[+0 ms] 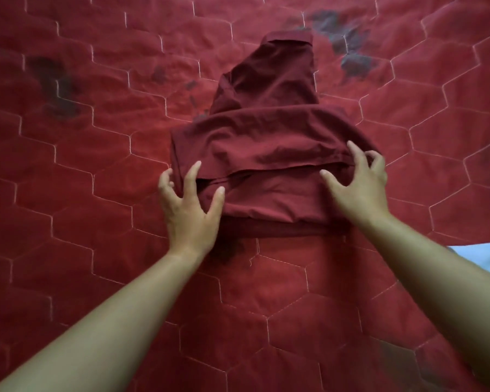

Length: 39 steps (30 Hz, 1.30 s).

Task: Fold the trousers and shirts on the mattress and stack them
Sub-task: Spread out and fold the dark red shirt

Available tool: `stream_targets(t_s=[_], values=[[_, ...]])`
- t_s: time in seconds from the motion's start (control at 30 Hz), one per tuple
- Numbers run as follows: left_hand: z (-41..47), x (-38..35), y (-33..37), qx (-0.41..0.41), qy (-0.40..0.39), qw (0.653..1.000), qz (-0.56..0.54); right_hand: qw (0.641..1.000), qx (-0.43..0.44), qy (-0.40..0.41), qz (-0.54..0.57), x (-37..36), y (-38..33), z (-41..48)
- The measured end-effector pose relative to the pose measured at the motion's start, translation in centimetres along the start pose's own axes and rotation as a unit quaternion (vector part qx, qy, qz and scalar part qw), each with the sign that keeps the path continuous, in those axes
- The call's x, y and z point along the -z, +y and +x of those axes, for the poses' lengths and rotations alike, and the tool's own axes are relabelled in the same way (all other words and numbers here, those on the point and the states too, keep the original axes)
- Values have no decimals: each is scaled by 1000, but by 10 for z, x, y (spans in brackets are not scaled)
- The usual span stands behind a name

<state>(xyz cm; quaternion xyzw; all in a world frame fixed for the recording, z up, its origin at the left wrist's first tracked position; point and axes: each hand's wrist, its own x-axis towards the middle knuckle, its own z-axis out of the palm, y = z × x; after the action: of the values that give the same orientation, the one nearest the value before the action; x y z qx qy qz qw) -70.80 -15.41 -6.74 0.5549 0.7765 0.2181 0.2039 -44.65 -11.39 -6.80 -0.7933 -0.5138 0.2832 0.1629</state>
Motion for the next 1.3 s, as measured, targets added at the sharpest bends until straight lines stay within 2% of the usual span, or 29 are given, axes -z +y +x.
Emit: stream_targets(t_s=[0.07, 0.13, 0.2, 0.27, 0.33, 0.47, 0.57, 0.7, 0.77, 0.8, 0.87, 0.93, 1.0, 1.1, 1.17, 1.3], values=[[-7, -3, 1, 10, -9, 1000, 3, 999, -7, 28, -19, -7, 2, -17], [-12, -8, 2, 57, -19, 998, 23, 998, -25, 48, -36, -16, 6, -38], [-14, -13, 2, 81, -40, 996, 6, 999, -21, 40, 1, -25, 10, -55], [-14, -14, 2, 62, -79, 993, -60, 997, 7, 19, 68, -32, 11, -64], [-18, -10, 0, 20, -103, 991, -79, 994, 23, 15, 105, -33, 12, -71], [-57, 4, -10, 6, -132, 989, -60, 995, 7, 2, 104, -25, 27, -103], [-99, 21, -24, 25, -175, 984, 16, 997, -3, -28, 66, -17, 41, -142], [-105, 35, -30, 15, -75, 990, 122, 995, 66, 71, -29, -3, 39, -141], [-87, 35, -29, -20, -52, 986, 155, 992, 91, 55, -67, -1, 30, -119], [-76, 34, -29, -42, -70, 983, 165, 991, 101, 30, -77, -3, 26, -108], [-54, 31, -31, -93, -138, 976, 140, 989, 130, -4, -65, -8, 24, -89], [-37, 31, -34, -139, -180, 971, 76, 986, 162, -2, -41, -6, 24, -74], [-25, 36, -34, -161, -174, 971, 44, 984, 177, -10, -33, 0, 26, -62], [-16, 45, -31, -169, -162, 972, 22, 976, 163, -89, -116, 11, 32, -62], [-15, 51, -28, -164, -163, 973, 5, 974, 151, -116, -124, 16, 38, -68], [-7, 58, -18, -153, -142, 978, -19, 982, 177, -49, -42, 31, 28, -63]])
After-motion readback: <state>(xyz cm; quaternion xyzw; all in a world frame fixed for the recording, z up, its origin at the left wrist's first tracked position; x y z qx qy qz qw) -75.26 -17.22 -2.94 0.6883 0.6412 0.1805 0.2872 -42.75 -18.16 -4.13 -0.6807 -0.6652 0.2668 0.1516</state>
